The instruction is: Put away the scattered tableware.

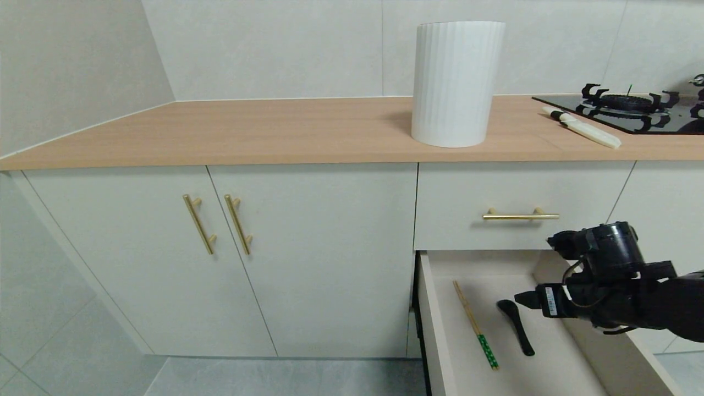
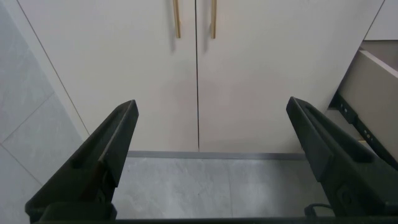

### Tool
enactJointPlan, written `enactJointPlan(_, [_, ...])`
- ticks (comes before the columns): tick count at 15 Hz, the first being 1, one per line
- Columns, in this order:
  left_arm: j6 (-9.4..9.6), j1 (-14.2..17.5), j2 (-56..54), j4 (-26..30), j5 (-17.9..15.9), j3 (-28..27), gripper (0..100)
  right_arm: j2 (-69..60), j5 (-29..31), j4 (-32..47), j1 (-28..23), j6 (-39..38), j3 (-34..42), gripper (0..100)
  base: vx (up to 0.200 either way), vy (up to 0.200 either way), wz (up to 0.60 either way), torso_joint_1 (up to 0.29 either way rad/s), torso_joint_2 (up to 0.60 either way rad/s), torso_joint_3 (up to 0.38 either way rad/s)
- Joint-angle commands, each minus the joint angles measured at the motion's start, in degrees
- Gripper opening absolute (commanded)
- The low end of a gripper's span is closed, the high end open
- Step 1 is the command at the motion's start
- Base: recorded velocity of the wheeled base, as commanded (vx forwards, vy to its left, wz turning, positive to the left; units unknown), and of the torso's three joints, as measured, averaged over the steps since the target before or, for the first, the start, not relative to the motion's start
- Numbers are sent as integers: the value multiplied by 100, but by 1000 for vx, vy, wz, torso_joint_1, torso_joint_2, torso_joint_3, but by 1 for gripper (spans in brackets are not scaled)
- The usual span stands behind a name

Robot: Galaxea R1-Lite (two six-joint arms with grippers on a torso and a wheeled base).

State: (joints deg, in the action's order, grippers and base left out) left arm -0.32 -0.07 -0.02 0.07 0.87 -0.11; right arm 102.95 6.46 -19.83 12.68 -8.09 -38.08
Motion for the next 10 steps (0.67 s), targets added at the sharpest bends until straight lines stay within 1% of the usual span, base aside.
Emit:
enactJointPlan(1, [-3,-1,2,1,1,2,100,-1471,-136,1069,402,1,-226,100,0,0,0,0,0,0])
enactJointPlan(3, [-3,-1,2,1,1,2,100,-1945,-251,1904,595,1,-428,100,0,0,0,0,0,0])
enactJointPlan(5, [-3,-1,2,1,1,-7,100,-2165,-251,2388,692,18,-542,100,0,0,0,0,0,0])
enactJointPlan(9, [-3,-1,2,1,1,-7,100,-2253,-251,2713,754,238,-516,100,-200,0,0,7,4,4])
enactJointPlan(10, [-3,-1,2,1,1,-7,100,-2253,-268,2933,780,361,-507,100,-200,0,0,-7,2,7])
